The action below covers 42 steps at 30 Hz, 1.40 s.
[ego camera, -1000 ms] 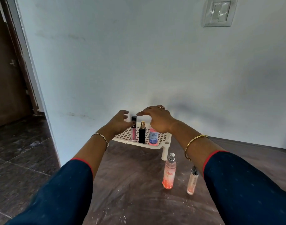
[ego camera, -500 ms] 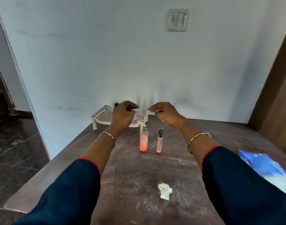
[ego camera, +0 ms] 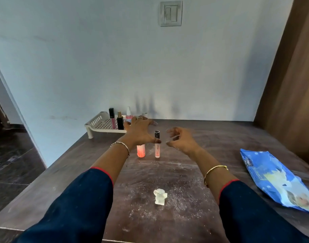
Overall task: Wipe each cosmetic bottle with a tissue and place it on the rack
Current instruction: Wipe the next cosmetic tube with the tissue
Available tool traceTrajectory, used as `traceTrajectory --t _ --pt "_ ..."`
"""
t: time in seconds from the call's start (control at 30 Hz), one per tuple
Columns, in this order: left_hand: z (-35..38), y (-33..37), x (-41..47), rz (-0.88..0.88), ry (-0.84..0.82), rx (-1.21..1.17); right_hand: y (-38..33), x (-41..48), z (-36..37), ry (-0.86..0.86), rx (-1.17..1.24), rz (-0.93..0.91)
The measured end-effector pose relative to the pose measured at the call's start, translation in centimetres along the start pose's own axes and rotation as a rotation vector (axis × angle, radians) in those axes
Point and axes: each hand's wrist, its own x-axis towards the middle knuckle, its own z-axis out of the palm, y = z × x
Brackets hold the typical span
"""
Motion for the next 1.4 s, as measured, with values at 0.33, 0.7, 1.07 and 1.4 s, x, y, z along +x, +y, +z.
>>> traceTrajectory --t 0.33,0.7,1.07,1.4 --pt "-1.3 -1.7 2.5 0.104 -0.127 -0.144 1.7 0.4 1.0 -0.033 0.032 -0.015" --pt "-0.4 -1.4 3.3 0.126 -0.092 -0.082 1.3 0.2 1.5 -0.013 0.171 0.021" --pt "-3.4 0.1 -0.2 0.179 -0.055 -0.020 -0.2 -4.0 0.5 -0.070 0.138 -0.037" --pt "-3.7 -2.6 -7.1 0.150 -0.101 -0.165 0.9 -11.7 1.7 -0.365 -0.179 -0.148"
